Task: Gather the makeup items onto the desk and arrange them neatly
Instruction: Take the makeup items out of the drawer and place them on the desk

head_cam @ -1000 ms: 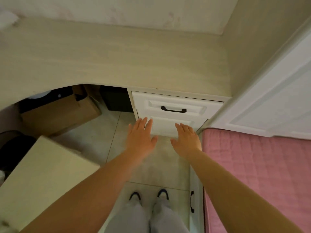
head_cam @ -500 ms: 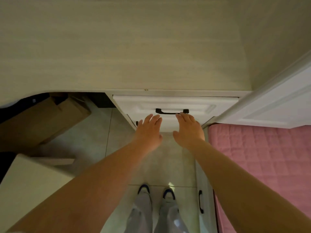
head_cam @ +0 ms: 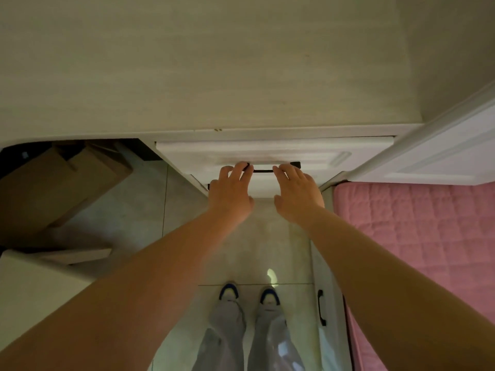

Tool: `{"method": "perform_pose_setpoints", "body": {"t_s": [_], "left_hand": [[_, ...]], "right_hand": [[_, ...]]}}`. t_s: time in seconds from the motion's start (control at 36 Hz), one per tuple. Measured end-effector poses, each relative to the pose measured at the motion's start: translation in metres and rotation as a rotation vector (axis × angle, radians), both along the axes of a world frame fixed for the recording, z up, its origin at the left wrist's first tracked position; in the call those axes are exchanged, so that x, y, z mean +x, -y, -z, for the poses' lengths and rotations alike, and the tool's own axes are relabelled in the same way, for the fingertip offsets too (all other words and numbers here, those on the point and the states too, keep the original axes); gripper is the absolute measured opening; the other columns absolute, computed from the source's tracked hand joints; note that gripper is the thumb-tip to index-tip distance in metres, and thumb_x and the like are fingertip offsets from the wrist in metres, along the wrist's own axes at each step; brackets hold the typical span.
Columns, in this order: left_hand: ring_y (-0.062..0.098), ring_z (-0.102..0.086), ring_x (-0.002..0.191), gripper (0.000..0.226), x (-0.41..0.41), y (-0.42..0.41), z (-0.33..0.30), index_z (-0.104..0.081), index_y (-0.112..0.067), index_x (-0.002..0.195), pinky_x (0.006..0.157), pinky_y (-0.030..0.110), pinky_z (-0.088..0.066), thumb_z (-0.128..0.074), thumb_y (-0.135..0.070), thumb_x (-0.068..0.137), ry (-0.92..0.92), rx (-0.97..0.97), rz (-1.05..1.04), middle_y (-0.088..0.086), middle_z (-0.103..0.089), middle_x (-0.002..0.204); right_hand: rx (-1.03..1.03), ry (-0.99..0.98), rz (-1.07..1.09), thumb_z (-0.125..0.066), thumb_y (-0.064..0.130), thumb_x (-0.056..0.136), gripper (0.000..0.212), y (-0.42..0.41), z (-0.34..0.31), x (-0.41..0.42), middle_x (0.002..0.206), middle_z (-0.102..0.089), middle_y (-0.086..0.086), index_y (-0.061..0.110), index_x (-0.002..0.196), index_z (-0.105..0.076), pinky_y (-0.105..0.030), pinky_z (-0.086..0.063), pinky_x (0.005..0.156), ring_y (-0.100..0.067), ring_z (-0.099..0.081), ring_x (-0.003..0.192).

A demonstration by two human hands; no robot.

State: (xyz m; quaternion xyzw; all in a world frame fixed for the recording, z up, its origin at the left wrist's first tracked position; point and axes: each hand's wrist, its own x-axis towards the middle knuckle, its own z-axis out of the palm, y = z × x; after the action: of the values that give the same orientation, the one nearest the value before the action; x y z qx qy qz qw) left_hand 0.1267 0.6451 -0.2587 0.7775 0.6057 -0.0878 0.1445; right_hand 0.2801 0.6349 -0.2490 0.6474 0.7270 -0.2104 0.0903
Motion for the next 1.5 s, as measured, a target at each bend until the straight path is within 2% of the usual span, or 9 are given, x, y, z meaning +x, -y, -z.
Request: {"method": "perform_pose_setpoints", "body": {"t_s": [0.47, 0.56, 0.67, 0.78, 0.92, 1.03, 1.22, 1.36, 1.5], "left_hand": [[0.025, -0.016, 0.137, 0.081, -0.008, 0.03, 0.011, -0.005, -0.019, 0.148, 0.1, 0.039, -0.037, -0.056, -0.032, 0.087, -0.118, -0.008, 0.124, -0.001, -0.01, 0.153], [0.024, -0.02, 0.136, 0.07, -0.009, 0.032, 0.001, -0.023, -0.017, 0.145, 0.101, 0.038, -0.034, -0.056, -0.033, 0.086, -0.084, 0.022, 0.16, 0.0, -0.024, 0.148], [0.026, -0.049, 0.113, 0.053, -0.017, 0.033, -0.031, -0.055, -0.018, 0.123, 0.083, 0.037, -0.043, -0.068, -0.021, 0.071, 0.072, 0.282, 0.246, 0.0, -0.054, 0.125], [0.03, -0.057, 0.103, 0.05, -0.025, 0.03, -0.048, -0.06, -0.014, 0.117, 0.082, 0.038, -0.044, -0.068, -0.021, 0.068, 0.149, 0.473, 0.246, 0.005, -0.059, 0.121], [0.026, -0.042, 0.124, 0.043, -0.027, 0.019, -0.051, -0.049, -0.016, 0.132, 0.103, 0.04, -0.028, -0.04, -0.037, 0.095, 0.057, 0.155, 0.01, 0.006, -0.044, 0.138], [0.027, -0.053, 0.104, 0.042, -0.032, 0.016, -0.047, -0.057, -0.018, 0.122, 0.087, 0.035, -0.036, -0.025, -0.034, 0.099, 0.088, -0.023, -0.101, 0.009, -0.06, 0.116], [0.026, -0.055, 0.098, 0.04, -0.036, 0.024, -0.047, -0.054, -0.022, 0.126, 0.085, 0.036, -0.042, -0.026, -0.033, 0.099, 0.092, -0.129, -0.116, 0.011, -0.06, 0.113], [0.026, -0.052, 0.102, 0.04, -0.039, 0.039, -0.052, -0.049, -0.024, 0.13, 0.087, 0.037, -0.041, -0.025, -0.032, 0.099, 0.086, -0.191, -0.09, 0.011, -0.057, 0.115], [0.025, -0.05, 0.108, 0.04, -0.046, 0.06, -0.058, -0.045, -0.024, 0.136, 0.089, 0.035, -0.039, -0.03, -0.032, 0.099, 0.14, -0.26, -0.046, 0.01, -0.055, 0.123]], "right_hand": [[-0.064, -0.03, 0.08, -0.05, 0.014, 0.087, 0.068, 0.019, -0.003, -0.007, 0.152, -0.016, 0.002, 0.018, 0.146, -0.018, -0.032, -0.039, 0.101, -0.017, -0.017, 0.14], [-0.069, -0.035, 0.086, -0.051, 0.014, 0.086, 0.068, 0.029, -0.004, -0.007, 0.151, -0.017, 0.001, 0.018, 0.146, -0.019, -0.032, -0.04, 0.101, -0.018, -0.019, 0.139], [-0.088, -0.066, 0.102, -0.05, 0.012, 0.084, 0.066, 0.043, -0.006, -0.008, 0.149, -0.02, 0.001, 0.017, 0.144, -0.022, -0.033, -0.038, 0.102, -0.018, -0.02, 0.137], [-0.12, -0.092, 0.117, -0.049, 0.011, 0.084, 0.066, 0.057, -0.009, -0.011, 0.148, -0.02, 0.001, 0.017, 0.144, -0.022, -0.033, -0.036, 0.104, -0.017, -0.019, 0.138], [-0.142, -0.08, 0.088, -0.048, 0.013, 0.087, 0.064, 0.074, -0.011, -0.01, 0.148, -0.021, 0.002, 0.019, 0.145, -0.022, -0.032, -0.035, 0.103, -0.017, -0.02, 0.137], [-0.128, -0.054, 0.044, -0.045, 0.016, 0.089, 0.05, 0.079, -0.017, -0.008, 0.143, -0.03, 0.0, 0.018, 0.138, -0.036, -0.033, -0.038, 0.098, -0.019, -0.032, 0.13], [0.434, -0.288, 0.067, -0.064, 0.003, 0.075, 0.014, 0.083, -0.05, -0.012, 0.082, -0.066, -0.01, 0.007, 0.086, -0.069, -0.031, -0.047, 0.059, -0.03, -0.062, 0.072], [0.263, -0.076, 0.087, -0.05, 0.03, 0.09, 0.04, 0.074, -0.052, -0.015, 0.123, -0.049, -0.005, 0.017, 0.127, -0.05, -0.036, -0.038, 0.092, -0.025, -0.043, 0.111], [0.004, -0.006, 0.063, -0.034, 0.042, 0.097, 0.045, 0.083, -0.053, -0.018, 0.131, -0.045, -0.005, 0.019, 0.134, -0.043, -0.035, -0.032, 0.1, -0.024, -0.037, 0.12]]}}
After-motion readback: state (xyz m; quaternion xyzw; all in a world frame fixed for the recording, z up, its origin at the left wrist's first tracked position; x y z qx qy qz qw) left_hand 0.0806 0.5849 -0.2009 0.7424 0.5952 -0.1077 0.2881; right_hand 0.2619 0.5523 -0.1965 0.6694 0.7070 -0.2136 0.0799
